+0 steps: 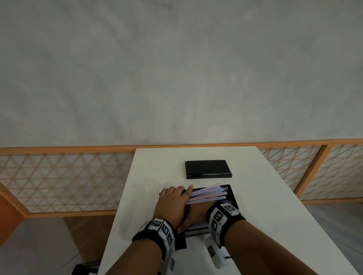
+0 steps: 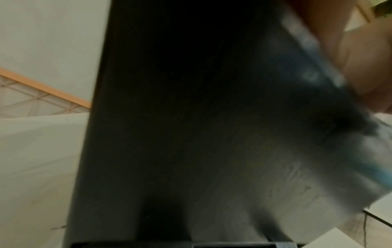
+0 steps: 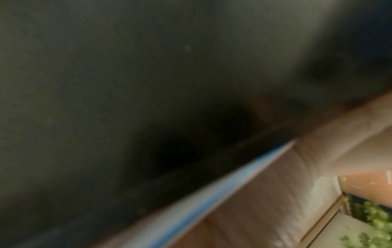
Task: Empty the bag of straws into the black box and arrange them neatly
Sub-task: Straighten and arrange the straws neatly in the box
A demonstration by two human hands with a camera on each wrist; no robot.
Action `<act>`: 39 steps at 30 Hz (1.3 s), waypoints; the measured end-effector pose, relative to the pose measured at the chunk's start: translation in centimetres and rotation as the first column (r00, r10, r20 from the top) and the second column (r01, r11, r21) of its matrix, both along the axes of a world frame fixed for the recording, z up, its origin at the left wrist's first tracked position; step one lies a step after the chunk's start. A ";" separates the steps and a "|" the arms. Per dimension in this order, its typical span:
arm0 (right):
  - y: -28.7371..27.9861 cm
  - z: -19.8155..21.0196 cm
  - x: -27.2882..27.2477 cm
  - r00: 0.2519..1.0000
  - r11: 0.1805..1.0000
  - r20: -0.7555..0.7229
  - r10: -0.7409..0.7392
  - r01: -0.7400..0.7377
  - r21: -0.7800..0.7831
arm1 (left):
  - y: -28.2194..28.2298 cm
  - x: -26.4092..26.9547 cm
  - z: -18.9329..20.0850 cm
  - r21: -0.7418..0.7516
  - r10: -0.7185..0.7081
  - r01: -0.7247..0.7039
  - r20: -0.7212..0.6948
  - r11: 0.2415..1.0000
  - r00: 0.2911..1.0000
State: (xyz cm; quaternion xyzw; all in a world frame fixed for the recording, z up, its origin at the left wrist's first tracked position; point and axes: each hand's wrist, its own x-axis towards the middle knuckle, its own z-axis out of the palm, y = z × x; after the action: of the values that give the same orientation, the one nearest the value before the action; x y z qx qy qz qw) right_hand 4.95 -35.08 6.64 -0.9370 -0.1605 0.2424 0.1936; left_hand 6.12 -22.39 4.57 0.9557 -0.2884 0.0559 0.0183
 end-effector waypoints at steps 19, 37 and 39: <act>0.2 -0.4 -0.8 0.999 0.992 -0.028 0.024 -0.020 0.123 | 0.1 0.0 0.1 -0.013 -0.024 0.024 0.003 1.000 1.000; 0.0 -1.1 -3.7 0.857 0.985 0.514 -0.036 0.119 -0.129 | 0.1 0.4 0.3 -0.004 -0.011 0.011 -0.042 1.000 0.999; -0.1 -1.3 -3.7 0.854 0.984 0.515 -0.069 0.143 -0.105 | 0.0 0.3 0.3 -0.002 -0.009 0.009 -0.041 1.000 0.999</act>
State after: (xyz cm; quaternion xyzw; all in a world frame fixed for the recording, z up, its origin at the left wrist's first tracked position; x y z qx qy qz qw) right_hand 1.22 -35.15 5.29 -0.9863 -0.1365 -0.0141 0.0913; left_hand 6.43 -22.37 4.85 0.9553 -0.2924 0.0363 0.0251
